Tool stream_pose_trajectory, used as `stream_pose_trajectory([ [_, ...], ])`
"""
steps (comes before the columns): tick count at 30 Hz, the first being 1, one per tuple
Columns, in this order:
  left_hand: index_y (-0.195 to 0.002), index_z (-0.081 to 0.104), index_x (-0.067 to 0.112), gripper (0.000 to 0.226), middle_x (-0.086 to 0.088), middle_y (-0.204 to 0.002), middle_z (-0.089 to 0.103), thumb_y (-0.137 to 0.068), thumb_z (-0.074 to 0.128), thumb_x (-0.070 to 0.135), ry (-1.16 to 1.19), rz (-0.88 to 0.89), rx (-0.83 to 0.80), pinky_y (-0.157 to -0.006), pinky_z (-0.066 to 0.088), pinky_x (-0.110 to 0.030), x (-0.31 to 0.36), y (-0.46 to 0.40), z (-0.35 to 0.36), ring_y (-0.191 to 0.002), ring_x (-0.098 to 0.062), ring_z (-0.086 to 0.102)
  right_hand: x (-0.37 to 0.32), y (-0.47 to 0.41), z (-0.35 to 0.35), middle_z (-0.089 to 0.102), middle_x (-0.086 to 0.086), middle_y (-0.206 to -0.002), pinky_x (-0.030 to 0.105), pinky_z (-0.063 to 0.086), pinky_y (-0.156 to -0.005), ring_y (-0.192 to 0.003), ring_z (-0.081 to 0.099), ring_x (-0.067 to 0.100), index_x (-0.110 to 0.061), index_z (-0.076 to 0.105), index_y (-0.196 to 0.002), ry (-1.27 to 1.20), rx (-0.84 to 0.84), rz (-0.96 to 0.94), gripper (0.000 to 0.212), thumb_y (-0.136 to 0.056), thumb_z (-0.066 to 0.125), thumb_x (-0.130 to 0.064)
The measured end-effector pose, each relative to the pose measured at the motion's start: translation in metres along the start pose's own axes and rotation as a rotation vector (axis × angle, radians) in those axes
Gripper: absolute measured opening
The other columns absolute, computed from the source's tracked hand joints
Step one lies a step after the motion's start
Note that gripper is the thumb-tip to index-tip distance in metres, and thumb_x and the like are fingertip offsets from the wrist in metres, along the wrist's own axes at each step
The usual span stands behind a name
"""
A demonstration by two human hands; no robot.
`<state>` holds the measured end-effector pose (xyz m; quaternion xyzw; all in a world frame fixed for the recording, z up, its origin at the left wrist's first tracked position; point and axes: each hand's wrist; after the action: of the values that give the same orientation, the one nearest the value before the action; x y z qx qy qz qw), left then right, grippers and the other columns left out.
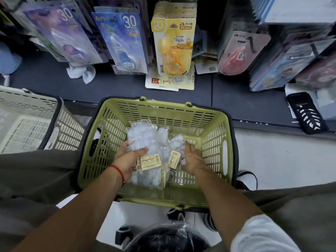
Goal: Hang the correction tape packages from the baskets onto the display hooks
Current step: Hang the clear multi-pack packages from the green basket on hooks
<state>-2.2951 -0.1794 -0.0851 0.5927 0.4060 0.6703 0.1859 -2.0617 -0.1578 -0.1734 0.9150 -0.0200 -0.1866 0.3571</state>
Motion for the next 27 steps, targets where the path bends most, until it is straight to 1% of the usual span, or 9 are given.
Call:
stream_pose_trajectory([
  [3, -0.129, 0.06, 0.016, 0.047, -0.013, -0.116, 0.076, -0.089, 0.079, 0.002, 0.01, -0.002, -0.003, -0.075, 0.062, -0.048, 0.002, 0.002, 0.001, -0.091, -0.033, 0.074, -0.002, -0.001, -0.002, 0.033, 0.013, -0.163, 0.054, 0.032, -0.124, -0.148, 0.036, 0.037, -0.02, 0.013, -0.165, -0.037, 0.005, 0.014, 0.104, -0.087, 0.081, -0.019],
  [5, -0.132, 0.06, 0.015, 0.049, -0.015, -0.121, 0.075, -0.089, 0.078, 0.0, 0.038, -0.008, -0.021, -0.085, 0.061, -0.059, 0.004, 0.005, 0.002, -0.102, -0.04, 0.074, 0.0, 0.005, -0.005, 0.051, 0.012, -0.144, 0.043, 0.057, -0.097, -0.123, 0.058, 0.031, -0.024, 0.023, -0.162, -0.2, 0.064, 0.096, 0.082, -0.096, 0.07, -0.012],
  [7, -0.134, 0.06, 0.016, 0.05, -0.016, -0.123, 0.074, -0.09, 0.075, -0.001, 0.064, -0.008, -0.051, -0.084, 0.06, -0.059, 0.004, 0.006, 0.005, -0.103, -0.042, 0.074, 0.003, 0.01, -0.012, 0.06, 0.01, -0.13, 0.024, 0.054, -0.067, -0.104, 0.065, 0.025, -0.022, 0.035, -0.158, -0.375, 0.14, 0.185, 0.062, -0.102, 0.06, -0.013],
  [9, -0.133, 0.06, 0.019, 0.049, -0.016, -0.122, 0.074, -0.09, 0.073, 0.0, 0.087, -0.003, -0.079, -0.075, 0.062, -0.051, 0.006, 0.009, 0.008, -0.093, -0.039, 0.074, 0.004, 0.018, -0.024, 0.067, 0.007, -0.116, 0.022, 0.047, -0.054, -0.091, 0.068, 0.022, -0.018, 0.05, -0.147, -0.484, 0.187, 0.199, 0.044, -0.103, 0.057, -0.014],
  [14, -0.119, 0.059, 0.03, 0.046, -0.014, -0.116, 0.072, -0.086, 0.073, 0.001, 0.126, 0.041, -0.081, -0.071, 0.062, -0.051, 0.01, 0.02, 0.017, -0.089, -0.04, 0.074, -0.001, 0.062, -0.062, 0.074, 0.012, -0.101, 0.031, 0.056, -0.062, -0.08, 0.071, 0.023, -0.017, 0.067, -0.108, -0.858, 0.267, 0.202, 0.027, -0.093, 0.052, -0.001],
  [18, -0.131, 0.056, 0.027, 0.053, -0.015, -0.131, 0.067, -0.085, 0.073, 0.006, 0.137, 0.102, -0.143, -0.097, 0.054, -0.07, 0.022, 0.04, 0.033, -0.113, -0.046, 0.068, -0.024, 0.098, -0.098, 0.078, 0.015, -0.109, 0.033, 0.056, -0.064, -0.081, 0.074, 0.026, -0.015, 0.072, -0.103, -1.216, 0.199, 0.019, 0.018, -0.093, 0.06, -0.006],
  [20, -0.141, 0.052, 0.023, 0.061, -0.013, -0.138, 0.065, -0.086, 0.073, 0.006, 0.188, 0.126, -0.184, -0.103, 0.051, -0.069, 0.032, 0.05, 0.043, -0.118, -0.041, 0.066, -0.04, 0.113, -0.116, 0.081, 0.009, -0.106, 0.034, 0.061, -0.065, -0.085, 0.078, 0.025, -0.015, 0.073, -0.108, -1.203, 0.227, -0.092, 0.012, -0.1, 0.063, -0.016],
  [25, -0.131, 0.058, 0.022, 0.044, -0.009, -0.123, 0.077, -0.092, 0.072, 0.006, 0.239, 0.293, -0.372, -0.09, 0.06, -0.065, 0.064, 0.081, 0.058, -0.104, -0.034, 0.076, -0.065, 0.147, -0.157, 0.078, 0.007, -0.111, 0.051, 0.058, -0.099, -0.106, 0.074, 0.033, -0.021, 0.068, -0.116, -0.934, 0.38, -0.178, 0.02, -0.1, 0.068, -0.034],
  [27, -0.138, 0.052, 0.022, 0.054, -0.01, -0.129, 0.074, -0.092, 0.074, 0.004, 0.227, 0.376, -0.442, -0.095, 0.058, -0.063, 0.083, 0.094, 0.062, -0.112, -0.035, 0.074, -0.071, 0.161, -0.181, 0.077, 0.0, -0.111, 0.051, 0.058, -0.098, -0.104, 0.074, 0.024, -0.025, 0.066, -0.116, -0.828, 0.42, -0.198, 0.028, -0.094, 0.071, -0.042],
])
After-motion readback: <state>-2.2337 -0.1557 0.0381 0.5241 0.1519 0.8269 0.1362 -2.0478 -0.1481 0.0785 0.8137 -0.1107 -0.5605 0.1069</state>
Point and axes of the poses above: each hand's wrist, its own y-axis away from the middle knuckle, its own z-axis out of the palm, x = y × z
